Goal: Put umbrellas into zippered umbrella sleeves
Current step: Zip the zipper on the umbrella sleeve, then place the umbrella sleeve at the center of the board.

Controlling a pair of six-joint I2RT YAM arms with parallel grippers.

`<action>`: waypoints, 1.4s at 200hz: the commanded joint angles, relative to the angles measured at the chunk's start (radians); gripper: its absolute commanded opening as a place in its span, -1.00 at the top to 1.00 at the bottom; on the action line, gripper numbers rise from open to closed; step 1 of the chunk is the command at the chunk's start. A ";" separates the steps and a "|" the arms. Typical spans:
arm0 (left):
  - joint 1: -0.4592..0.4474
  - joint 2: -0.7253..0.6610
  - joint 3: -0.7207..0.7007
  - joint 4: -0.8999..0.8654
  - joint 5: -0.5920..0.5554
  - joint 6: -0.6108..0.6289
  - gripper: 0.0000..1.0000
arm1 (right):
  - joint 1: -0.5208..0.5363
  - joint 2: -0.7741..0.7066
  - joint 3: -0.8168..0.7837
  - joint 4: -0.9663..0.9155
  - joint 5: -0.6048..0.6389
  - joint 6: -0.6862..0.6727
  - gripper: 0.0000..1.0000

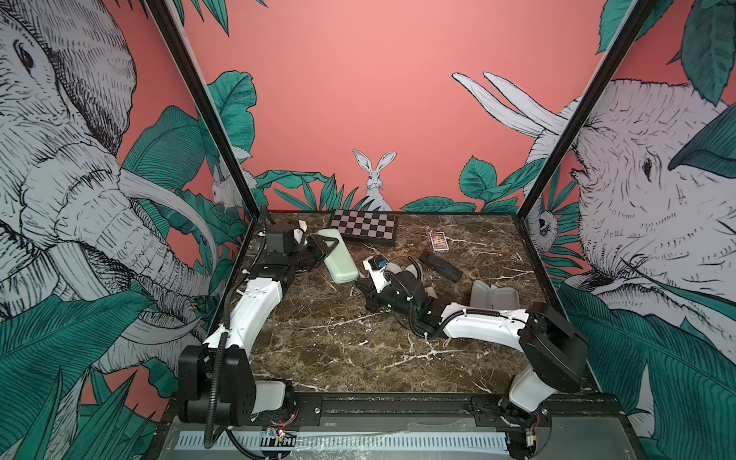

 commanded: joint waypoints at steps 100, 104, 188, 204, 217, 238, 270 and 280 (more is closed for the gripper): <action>0.043 -0.074 0.009 -0.232 0.148 0.158 1.00 | -0.177 -0.013 0.045 -0.194 0.312 -0.051 1.00; 0.047 -0.075 0.006 -0.229 0.142 0.155 1.00 | -0.178 -0.016 0.041 -0.192 0.309 -0.051 1.00; 0.053 -0.055 -0.134 0.152 0.103 -0.140 1.00 | 0.045 -0.029 0.063 -0.129 0.290 -0.011 1.00; 0.052 -0.066 -0.119 0.095 0.109 -0.086 1.00 | 0.032 -0.039 0.048 -0.139 0.321 -0.007 1.00; 0.053 -0.058 -0.090 0.009 0.139 -0.010 1.00 | -0.009 -0.093 0.033 -0.164 0.269 -0.009 1.00; 0.045 -0.021 -0.080 -0.025 0.203 0.067 1.00 | -0.087 -0.155 0.028 -0.248 0.133 0.043 0.58; -0.022 0.133 -0.070 -0.191 0.131 0.281 1.00 | -0.119 -0.124 0.110 -0.459 0.074 0.090 0.22; -0.036 0.171 -0.098 -0.158 0.133 0.270 1.00 | -0.121 -0.103 0.138 -0.532 0.106 0.115 0.18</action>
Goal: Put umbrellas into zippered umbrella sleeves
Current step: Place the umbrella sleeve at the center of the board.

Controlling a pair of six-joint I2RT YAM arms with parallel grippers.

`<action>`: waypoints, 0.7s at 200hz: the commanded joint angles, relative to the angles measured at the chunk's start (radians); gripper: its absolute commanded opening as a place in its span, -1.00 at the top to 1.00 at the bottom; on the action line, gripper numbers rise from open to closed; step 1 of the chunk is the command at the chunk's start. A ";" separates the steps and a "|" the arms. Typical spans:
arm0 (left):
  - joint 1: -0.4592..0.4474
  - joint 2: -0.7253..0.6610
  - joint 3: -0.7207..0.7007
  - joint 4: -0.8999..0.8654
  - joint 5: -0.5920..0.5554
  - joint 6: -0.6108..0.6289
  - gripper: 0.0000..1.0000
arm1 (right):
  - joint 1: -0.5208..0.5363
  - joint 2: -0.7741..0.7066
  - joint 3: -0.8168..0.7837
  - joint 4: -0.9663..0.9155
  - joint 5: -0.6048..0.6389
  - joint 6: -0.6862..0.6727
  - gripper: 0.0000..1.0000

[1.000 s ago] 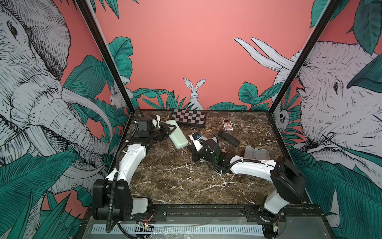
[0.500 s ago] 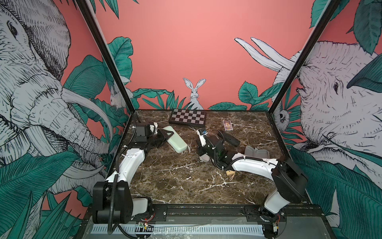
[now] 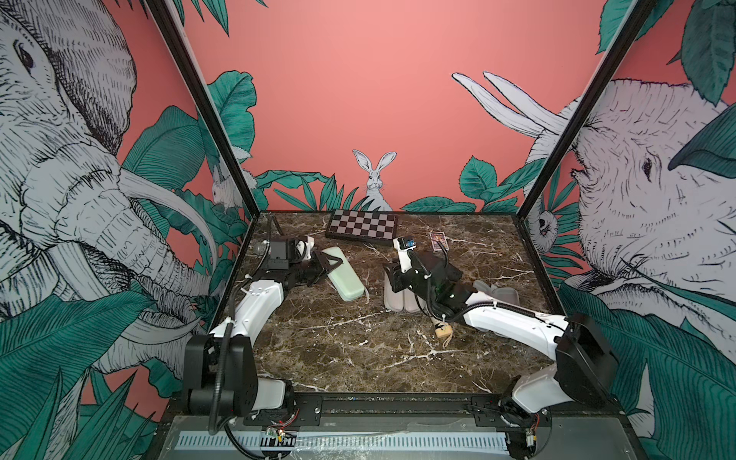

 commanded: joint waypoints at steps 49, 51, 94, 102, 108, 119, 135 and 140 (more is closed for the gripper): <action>-0.049 0.170 0.081 -0.395 -0.269 0.356 0.47 | -0.124 0.035 0.112 -0.546 0.098 0.208 0.00; -0.048 0.170 0.084 -0.406 -0.285 0.358 0.42 | -0.132 0.035 0.114 -0.563 0.097 0.210 -0.01; -0.035 0.092 0.180 -0.543 -0.568 0.362 -0.34 | -0.227 0.049 0.179 -0.930 0.158 0.115 -0.18; -0.042 0.073 0.209 -0.565 -0.600 0.362 -0.36 | -0.235 0.043 0.176 -0.969 0.159 0.108 -0.19; -0.055 0.059 0.228 -0.573 -0.627 0.363 -0.38 | -0.238 0.034 0.164 -0.987 0.157 0.105 -0.20; -0.094 0.042 0.266 -0.594 -0.673 0.364 -0.59 | -0.244 0.012 0.137 -1.014 0.135 0.097 -0.22; -0.174 0.047 0.304 -0.581 -0.680 0.351 -0.62 | -0.245 -0.017 0.087 -1.025 0.084 0.083 -0.26; -0.203 0.054 0.303 -0.541 -0.648 0.338 -0.62 | -0.245 -0.023 0.069 -1.014 0.064 0.083 -0.28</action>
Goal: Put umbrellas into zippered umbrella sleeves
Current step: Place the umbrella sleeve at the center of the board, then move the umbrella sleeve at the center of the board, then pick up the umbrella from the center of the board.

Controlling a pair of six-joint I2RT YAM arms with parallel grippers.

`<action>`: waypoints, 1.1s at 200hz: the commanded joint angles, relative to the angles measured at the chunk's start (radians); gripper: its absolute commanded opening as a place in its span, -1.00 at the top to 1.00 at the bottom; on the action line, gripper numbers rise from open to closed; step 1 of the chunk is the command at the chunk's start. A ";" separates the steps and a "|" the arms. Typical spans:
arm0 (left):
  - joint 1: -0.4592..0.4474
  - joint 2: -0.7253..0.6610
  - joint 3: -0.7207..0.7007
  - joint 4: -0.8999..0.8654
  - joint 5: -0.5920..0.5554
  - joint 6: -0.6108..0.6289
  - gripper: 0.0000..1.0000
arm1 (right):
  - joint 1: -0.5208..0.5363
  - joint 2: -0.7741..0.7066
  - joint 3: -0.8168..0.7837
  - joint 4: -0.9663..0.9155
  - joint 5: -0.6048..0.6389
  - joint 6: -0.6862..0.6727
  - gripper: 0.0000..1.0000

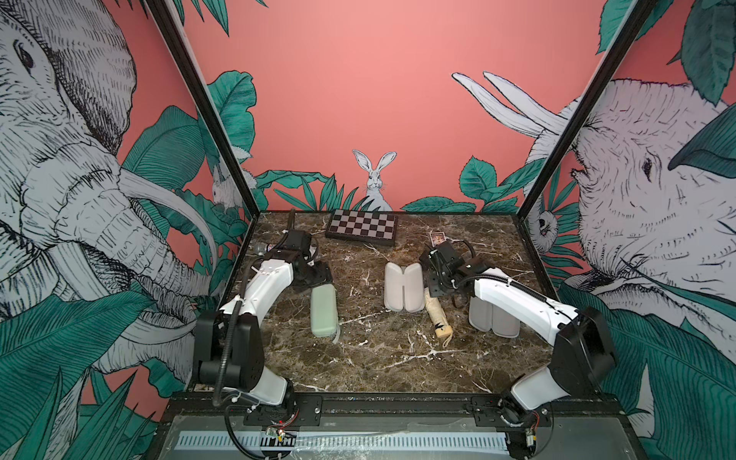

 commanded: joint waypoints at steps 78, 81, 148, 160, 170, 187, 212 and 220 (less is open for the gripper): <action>-0.343 0.423 0.302 0.213 0.207 -0.034 -0.52 | -0.008 0.141 -0.110 0.044 -0.136 -0.038 -0.48; -0.344 0.434 0.305 0.219 0.212 -0.038 -0.50 | -0.008 0.151 -0.109 0.047 -0.138 -0.036 -0.47; -0.352 0.489 0.221 0.250 0.200 -0.054 0.36 | -0.010 0.083 -0.174 0.100 -0.200 0.031 0.35; -0.352 0.466 0.169 0.282 0.202 -0.075 0.49 | -0.010 -0.021 -0.188 0.059 -0.194 0.048 0.45; -0.351 0.437 0.103 0.328 0.211 -0.109 0.53 | -0.010 -0.090 -0.196 0.018 -0.187 0.066 0.49; -0.358 0.379 -0.028 0.430 0.208 -0.206 0.60 | -0.010 -0.198 -0.193 -0.041 -0.173 0.117 0.54; -0.416 0.288 -0.179 0.552 0.131 -0.368 0.60 | 0.063 -0.309 -0.143 0.046 -0.186 0.200 0.68; -0.444 0.264 -0.214 0.579 0.099 -0.414 0.60 | 0.110 -0.321 -0.145 0.151 -0.159 0.240 0.71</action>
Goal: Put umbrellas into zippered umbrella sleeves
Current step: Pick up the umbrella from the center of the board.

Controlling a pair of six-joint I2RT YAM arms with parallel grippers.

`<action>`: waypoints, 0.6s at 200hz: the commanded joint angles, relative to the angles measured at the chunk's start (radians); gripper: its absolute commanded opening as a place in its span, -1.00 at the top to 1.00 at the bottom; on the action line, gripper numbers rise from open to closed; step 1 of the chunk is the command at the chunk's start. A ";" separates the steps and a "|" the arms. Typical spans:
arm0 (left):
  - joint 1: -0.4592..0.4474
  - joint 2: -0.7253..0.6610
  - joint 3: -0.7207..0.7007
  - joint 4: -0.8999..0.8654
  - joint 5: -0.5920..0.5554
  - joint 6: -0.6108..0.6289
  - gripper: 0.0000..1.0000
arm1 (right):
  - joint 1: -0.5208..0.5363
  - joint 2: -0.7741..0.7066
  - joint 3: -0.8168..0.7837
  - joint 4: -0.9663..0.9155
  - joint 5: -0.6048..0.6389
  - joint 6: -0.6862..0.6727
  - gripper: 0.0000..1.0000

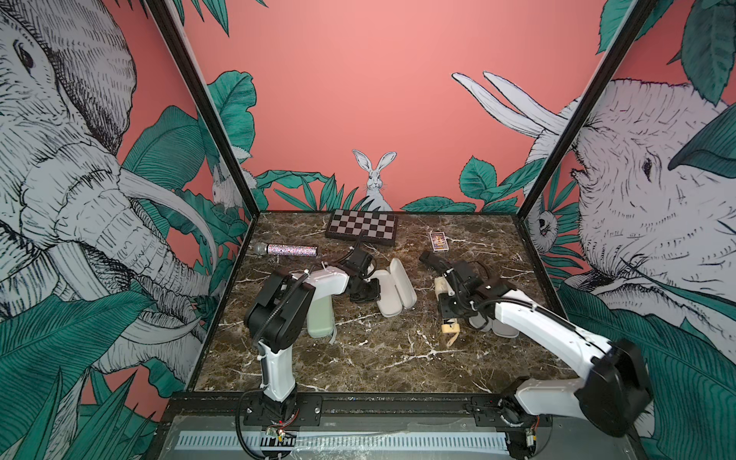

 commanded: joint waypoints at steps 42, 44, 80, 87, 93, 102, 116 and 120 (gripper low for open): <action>-0.169 -0.131 -0.178 0.181 -0.135 -0.321 0.58 | 0.308 0.104 0.032 0.732 0.442 0.093 0.66; -0.169 -0.132 -0.182 0.185 -0.135 -0.326 0.58 | 0.314 0.115 0.029 0.764 0.462 0.087 0.66; -0.169 -0.161 -0.205 0.196 -0.130 -0.335 0.58 | 0.369 0.334 -0.011 1.185 0.617 -0.095 0.65; -0.169 -0.162 -0.208 0.201 -0.129 -0.340 0.58 | 0.369 0.370 -0.031 1.218 0.613 -0.096 0.65; -0.170 -0.162 -0.214 0.210 -0.124 -0.348 0.58 | 0.369 0.377 -0.047 1.224 0.601 -0.085 0.66; -0.169 -0.162 -0.229 0.237 -0.119 -0.361 0.58 | 0.375 0.379 -0.066 1.202 0.586 -0.067 0.67; -0.169 -0.163 -0.254 0.285 -0.118 -0.394 0.60 | 0.387 0.369 -0.101 1.150 0.588 -0.019 0.68; -0.170 -0.163 -0.262 0.303 -0.118 -0.406 0.61 | 0.392 0.363 -0.112 1.135 0.587 -0.002 0.68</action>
